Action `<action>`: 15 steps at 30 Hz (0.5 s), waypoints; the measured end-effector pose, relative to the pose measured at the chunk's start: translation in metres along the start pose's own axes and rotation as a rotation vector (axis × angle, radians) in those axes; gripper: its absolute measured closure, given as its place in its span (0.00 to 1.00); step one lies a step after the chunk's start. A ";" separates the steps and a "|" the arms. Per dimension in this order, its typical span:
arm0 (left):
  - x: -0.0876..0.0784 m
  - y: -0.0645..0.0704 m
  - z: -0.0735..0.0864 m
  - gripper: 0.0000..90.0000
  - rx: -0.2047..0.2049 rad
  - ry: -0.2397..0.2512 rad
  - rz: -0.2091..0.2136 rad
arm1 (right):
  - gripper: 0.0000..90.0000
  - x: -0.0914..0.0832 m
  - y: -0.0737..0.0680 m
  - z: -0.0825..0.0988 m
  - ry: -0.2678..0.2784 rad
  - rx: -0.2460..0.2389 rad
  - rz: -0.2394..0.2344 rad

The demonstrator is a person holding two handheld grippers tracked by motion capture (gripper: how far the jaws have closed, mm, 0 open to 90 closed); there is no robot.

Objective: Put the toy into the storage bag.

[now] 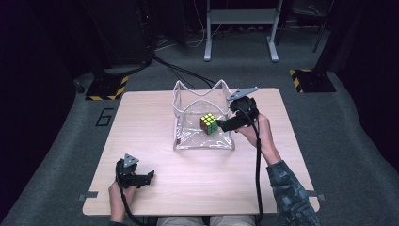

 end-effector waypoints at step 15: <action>0.000 0.000 0.000 0.03 -0.001 -0.001 0.000 | 0.01 0.003 -0.019 0.034 -0.004 -0.035 0.004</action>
Point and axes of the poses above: each handheld gripper's, and its own axes: x roughly forward along the jaws, z roughly out of its underside, y roughly to its right, the point moved 6 cm from there along x, roughly forward along the jaws, and after that the axes turned 6 degrees about -y, right-handed, at the moved point
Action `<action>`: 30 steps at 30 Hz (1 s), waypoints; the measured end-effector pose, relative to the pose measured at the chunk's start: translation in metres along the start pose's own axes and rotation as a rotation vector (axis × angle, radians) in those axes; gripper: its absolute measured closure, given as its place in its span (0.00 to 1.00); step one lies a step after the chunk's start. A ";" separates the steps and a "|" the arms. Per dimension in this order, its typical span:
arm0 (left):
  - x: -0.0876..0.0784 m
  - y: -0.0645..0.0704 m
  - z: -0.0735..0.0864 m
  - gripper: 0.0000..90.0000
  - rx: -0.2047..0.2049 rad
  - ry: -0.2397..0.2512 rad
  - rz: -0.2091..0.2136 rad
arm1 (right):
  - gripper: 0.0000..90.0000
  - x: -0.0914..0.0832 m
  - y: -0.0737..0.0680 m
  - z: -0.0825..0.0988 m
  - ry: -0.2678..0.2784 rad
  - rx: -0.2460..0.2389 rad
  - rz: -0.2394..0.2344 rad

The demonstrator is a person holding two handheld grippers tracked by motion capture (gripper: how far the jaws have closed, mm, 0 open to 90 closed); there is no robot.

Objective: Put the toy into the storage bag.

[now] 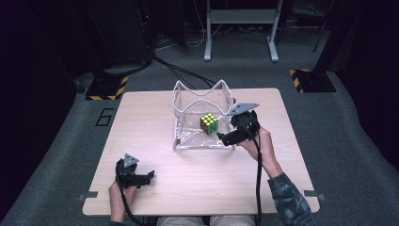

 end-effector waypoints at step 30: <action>0.000 0.000 0.000 0.03 0.000 -0.005 -0.001 | 0.03 0.038 -0.036 0.074 -0.045 0.035 -0.030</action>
Point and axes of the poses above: each handheld gripper's, and its own axes: x roughly forward along the jaws, z roughly out of its underside, y roughly to its right, the point moved 6 cm from there along x, roughly forward along the jaws, and after that the axes turned 6 degrees about -y, right-handed, at the moved point
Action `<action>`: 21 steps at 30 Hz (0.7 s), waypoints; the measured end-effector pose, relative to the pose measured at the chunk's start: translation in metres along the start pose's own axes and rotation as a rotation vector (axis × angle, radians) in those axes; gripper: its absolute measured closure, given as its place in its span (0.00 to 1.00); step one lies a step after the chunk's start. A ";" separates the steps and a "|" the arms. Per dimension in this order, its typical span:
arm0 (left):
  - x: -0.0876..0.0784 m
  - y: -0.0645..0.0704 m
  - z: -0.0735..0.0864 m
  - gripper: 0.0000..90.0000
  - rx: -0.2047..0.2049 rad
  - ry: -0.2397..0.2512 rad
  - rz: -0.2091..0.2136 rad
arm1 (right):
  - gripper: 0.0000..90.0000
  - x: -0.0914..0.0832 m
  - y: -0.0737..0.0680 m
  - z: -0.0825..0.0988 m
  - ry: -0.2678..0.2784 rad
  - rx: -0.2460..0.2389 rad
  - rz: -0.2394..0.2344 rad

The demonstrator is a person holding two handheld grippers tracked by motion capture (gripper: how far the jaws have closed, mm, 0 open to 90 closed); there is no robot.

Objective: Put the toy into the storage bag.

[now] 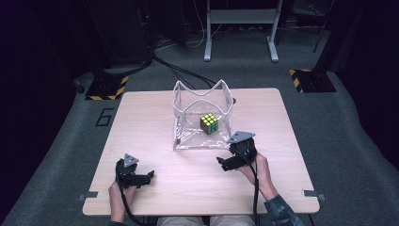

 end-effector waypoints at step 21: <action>0.000 0.000 0.000 0.03 -0.001 0.000 -0.001 | 0.03 0.034 -0.004 0.055 -0.059 0.066 0.002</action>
Point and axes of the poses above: each handheld gripper's, and its own axes: x roughly forward along the jaws, z roughly out of its underside, y roughly to its right, the point moved 6 cm from there along x, roughly forward along the jaws, and after that the axes turned 6 degrees about -y, right-handed, at the moved point
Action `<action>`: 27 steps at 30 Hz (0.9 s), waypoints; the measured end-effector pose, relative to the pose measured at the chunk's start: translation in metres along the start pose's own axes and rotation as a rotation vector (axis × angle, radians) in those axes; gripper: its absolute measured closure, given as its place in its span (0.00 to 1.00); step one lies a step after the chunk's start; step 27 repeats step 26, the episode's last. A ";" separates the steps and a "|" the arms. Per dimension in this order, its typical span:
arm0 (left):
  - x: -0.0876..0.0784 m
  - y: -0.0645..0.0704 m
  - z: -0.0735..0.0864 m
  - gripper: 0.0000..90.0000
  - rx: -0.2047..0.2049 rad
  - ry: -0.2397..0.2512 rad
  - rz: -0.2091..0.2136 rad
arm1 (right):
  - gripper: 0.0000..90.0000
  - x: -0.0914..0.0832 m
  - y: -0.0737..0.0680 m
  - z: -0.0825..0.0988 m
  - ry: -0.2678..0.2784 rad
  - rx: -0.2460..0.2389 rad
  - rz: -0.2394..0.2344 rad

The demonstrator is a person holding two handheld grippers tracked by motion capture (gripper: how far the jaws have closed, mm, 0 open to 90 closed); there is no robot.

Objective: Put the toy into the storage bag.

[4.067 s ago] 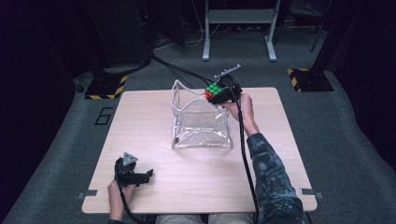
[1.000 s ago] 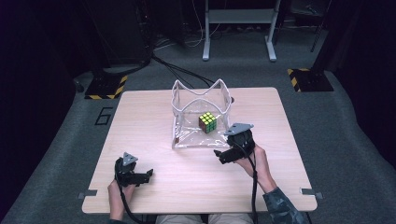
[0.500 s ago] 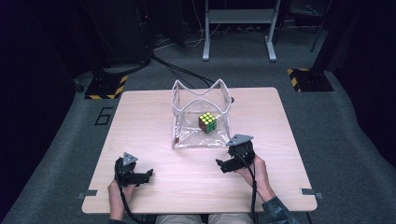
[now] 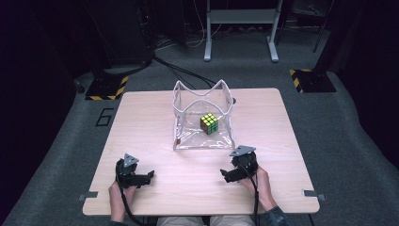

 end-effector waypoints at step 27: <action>0.000 0.000 0.000 0.03 -0.004 0.000 -0.008 | 0.03 0.013 0.007 0.030 0.026 0.063 0.019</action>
Point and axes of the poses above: each handheld gripper's, and its own axes: x roughly forward along the jaws, z roughly out of its underside, y roughly to its right, the point moved 6 cm from there along x, roughly forward along the jaws, and after that the axes turned 6 degrees about -y, right-handed, at the moved point
